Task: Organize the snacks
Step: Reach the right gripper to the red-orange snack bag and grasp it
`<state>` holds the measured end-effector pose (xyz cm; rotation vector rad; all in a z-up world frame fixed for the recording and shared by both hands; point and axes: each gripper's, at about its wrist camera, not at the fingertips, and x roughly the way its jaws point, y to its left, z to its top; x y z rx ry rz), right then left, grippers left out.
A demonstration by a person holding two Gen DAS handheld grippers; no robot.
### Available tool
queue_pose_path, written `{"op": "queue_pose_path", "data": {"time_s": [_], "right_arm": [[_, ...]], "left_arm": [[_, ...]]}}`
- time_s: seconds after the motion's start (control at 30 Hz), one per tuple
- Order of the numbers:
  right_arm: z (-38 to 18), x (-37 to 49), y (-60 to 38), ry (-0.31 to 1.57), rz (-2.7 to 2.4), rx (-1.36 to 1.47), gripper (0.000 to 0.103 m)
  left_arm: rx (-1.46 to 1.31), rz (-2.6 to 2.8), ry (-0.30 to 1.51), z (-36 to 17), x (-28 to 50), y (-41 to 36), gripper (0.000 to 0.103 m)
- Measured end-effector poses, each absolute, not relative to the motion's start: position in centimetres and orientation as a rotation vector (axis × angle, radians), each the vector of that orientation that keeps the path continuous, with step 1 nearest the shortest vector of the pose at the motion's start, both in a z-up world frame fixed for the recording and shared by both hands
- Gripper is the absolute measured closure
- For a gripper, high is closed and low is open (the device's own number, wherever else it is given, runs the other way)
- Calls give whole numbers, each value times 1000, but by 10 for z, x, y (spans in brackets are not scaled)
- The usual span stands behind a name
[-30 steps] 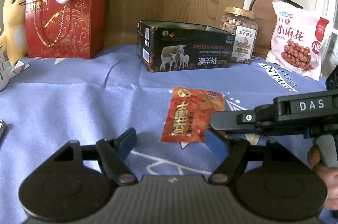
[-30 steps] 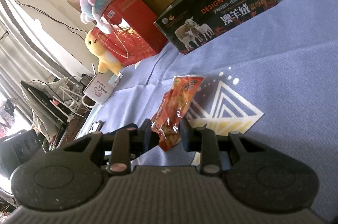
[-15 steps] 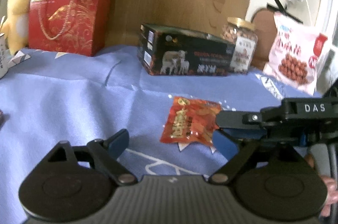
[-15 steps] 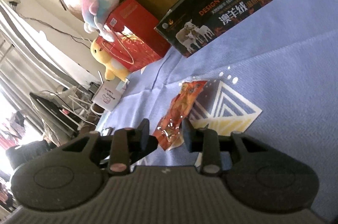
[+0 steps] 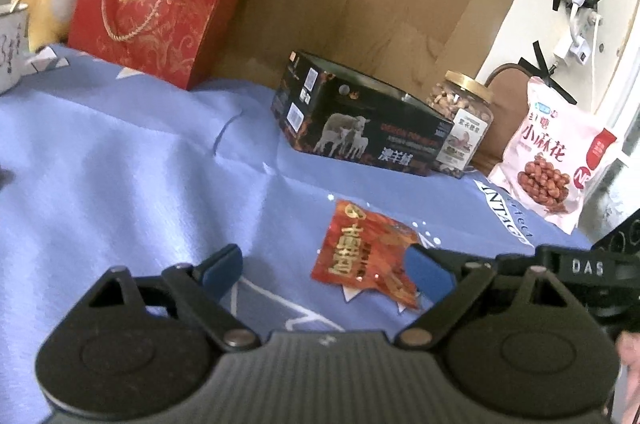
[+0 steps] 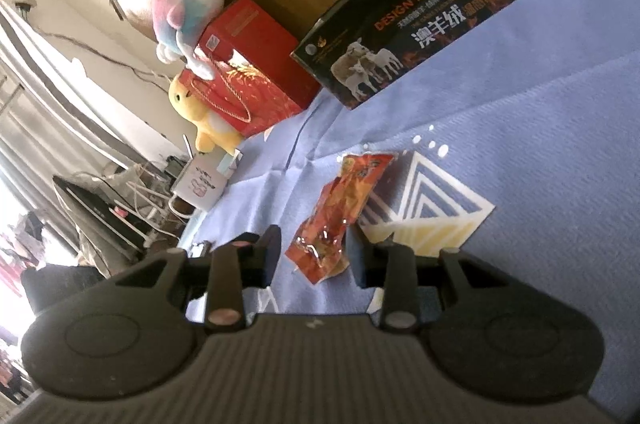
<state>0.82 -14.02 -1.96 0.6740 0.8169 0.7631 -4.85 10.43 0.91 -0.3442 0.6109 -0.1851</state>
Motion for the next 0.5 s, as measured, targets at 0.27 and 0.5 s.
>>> {"op": "queue_pose_path", "data": {"time_s": [0.27, 0.5], "right_arm": [[-12, -3, -137, 845, 899, 618, 69], [-8, 22, -161, 869, 715, 627, 61]], "left_arm": [[-438, -218, 609, 7, -48, 117, 11], [-454, -226, 610, 7, -49, 119, 10]]}}
